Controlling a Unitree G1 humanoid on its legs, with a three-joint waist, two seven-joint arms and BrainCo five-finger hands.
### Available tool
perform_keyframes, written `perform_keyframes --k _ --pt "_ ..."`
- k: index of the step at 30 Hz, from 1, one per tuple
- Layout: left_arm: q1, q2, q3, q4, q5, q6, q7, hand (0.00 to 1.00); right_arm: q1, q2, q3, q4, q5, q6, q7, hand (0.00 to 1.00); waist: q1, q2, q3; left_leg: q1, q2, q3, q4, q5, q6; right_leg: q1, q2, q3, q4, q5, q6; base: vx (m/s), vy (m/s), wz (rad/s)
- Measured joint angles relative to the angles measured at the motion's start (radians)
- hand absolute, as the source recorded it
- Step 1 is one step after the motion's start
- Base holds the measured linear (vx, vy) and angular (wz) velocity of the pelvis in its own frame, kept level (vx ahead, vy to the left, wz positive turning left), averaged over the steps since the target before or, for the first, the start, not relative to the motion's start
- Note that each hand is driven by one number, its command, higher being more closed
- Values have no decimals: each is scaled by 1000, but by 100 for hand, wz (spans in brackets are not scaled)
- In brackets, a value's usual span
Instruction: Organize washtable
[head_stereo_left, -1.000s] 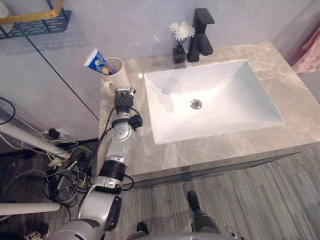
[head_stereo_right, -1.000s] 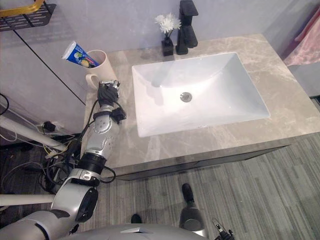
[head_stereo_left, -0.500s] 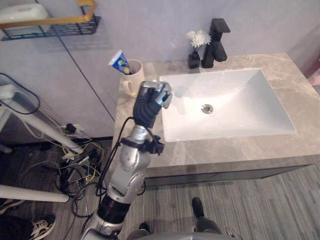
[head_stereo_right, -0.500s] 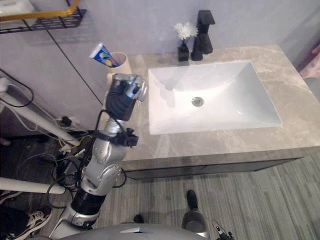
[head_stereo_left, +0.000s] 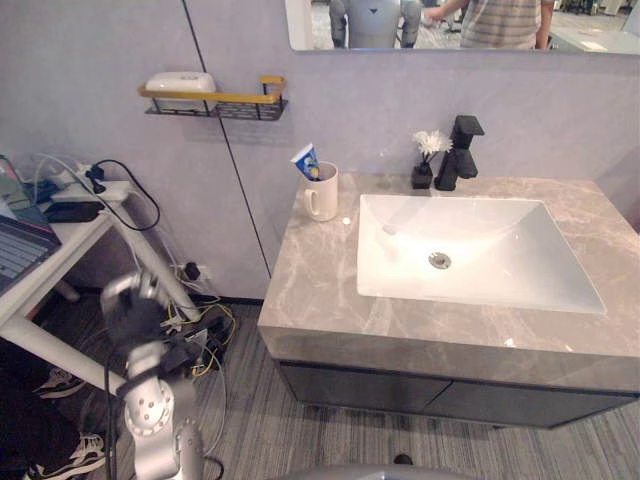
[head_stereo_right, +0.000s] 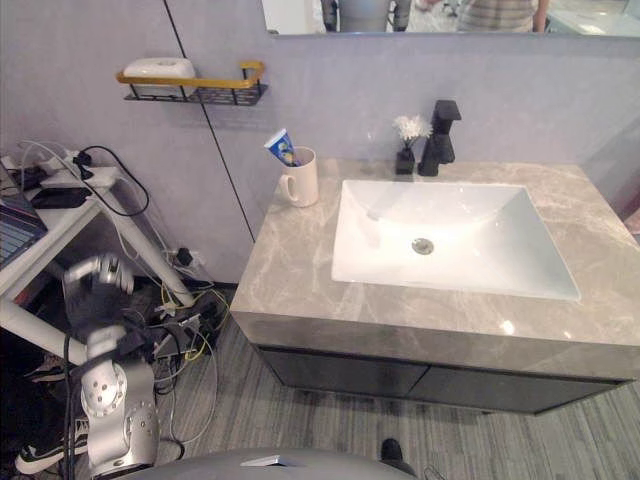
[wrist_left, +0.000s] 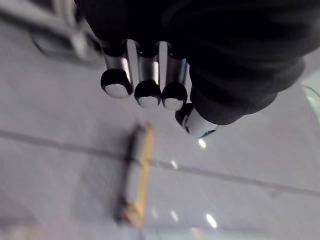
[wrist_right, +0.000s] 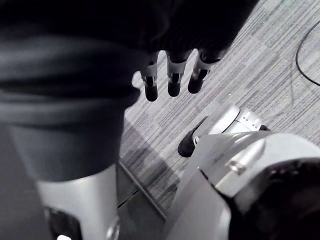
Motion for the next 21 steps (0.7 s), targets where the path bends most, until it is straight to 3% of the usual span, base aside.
perform_keyframes --k 1,2,4,8,12,15,21 --pt "3 2 35 76 1 9 8 100 0 -1 1 -1 0 0 0 0 -1 0 -2 1 0 0 -1 -1 1 2 0 -2 0 -1 1 0 0 0" --pt "6 4 76 182 3 25 28 0 0 -1 3 -1 0 1 0 0 -1 -2 -6 1 0 -1 -4 -1 0 2 -1 -4 0 -1 1 -4 -6 5" --pt "18 7 154 443 14 65 60 0 3 2 12 0 -1 1 0 0 1 -8 -11 3 0 -3 -10 0 -1 2 -1 -7 0 -2 0 6 -7 5" --pt "24 18 199 830 53 128 53 0 1 2 21 1 -3 3 -1 0 -1 -18 -11 27 0 -4 -24 5 2 21 -2 -11 0 -6 -2 23 2 0" --pt "36 13 196 1137 98 194 -49 0 -10 3 7 7 -25 13 0 0 -8 -27 -10 46 -1 3 -39 7 0 29 -1 -9 0 -15 -3 44 10 -3" --pt "44 4 198 1186 132 236 -112 0 -19 3 -3 8 -50 26 3 0 -7 -19 -8 64 1 13 -51 7 0 33 3 1 0 -18 -1 56 7 -11" --pt "35 17 127 1211 167 242 -164 0 -24 -6 21 9 -53 26 21 0 -6 -15 -5 92 0 24 -54 7 0 49 4 8 1 -18 6 30 11 -5"
